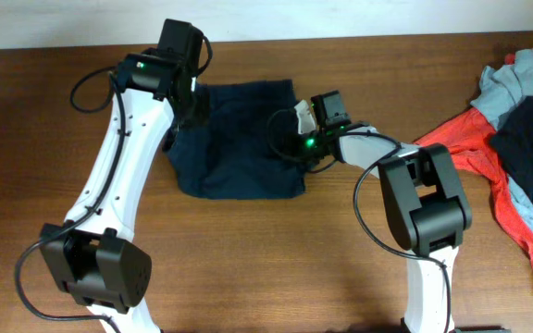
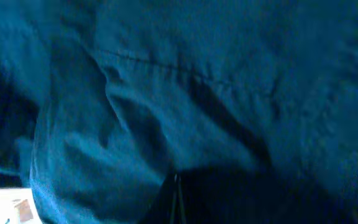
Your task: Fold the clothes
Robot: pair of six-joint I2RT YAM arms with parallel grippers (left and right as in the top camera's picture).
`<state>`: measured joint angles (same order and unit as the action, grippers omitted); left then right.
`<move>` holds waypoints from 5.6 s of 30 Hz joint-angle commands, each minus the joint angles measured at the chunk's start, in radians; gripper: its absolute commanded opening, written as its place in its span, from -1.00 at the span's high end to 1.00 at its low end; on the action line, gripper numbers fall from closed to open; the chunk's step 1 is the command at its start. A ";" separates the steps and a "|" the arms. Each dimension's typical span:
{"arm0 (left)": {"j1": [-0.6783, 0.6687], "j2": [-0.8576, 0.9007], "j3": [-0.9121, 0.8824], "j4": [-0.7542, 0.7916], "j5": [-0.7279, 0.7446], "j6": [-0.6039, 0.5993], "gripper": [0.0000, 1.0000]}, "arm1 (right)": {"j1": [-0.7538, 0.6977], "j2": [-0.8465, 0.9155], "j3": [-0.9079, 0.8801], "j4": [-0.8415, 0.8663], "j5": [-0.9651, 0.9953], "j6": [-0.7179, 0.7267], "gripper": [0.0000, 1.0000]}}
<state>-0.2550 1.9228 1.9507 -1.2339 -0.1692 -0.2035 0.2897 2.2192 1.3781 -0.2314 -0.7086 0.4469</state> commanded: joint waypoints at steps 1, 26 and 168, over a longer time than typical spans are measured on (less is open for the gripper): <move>0.001 -0.014 0.082 0.117 0.071 -0.048 0.99 | 0.007 0.028 0.002 -0.064 0.011 0.020 0.92; -0.231 0.135 0.081 0.193 0.149 -0.088 0.93 | -0.022 -0.051 0.002 -0.215 -0.073 -0.005 0.92; 0.993 0.282 0.343 -0.381 0.318 0.116 -0.14 | -0.174 -0.786 0.002 -0.591 0.217 -0.439 0.31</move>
<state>0.7509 2.4260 2.2864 -1.6131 0.1753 -0.2718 0.1120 1.4475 1.3769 -0.8295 -0.5037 0.0143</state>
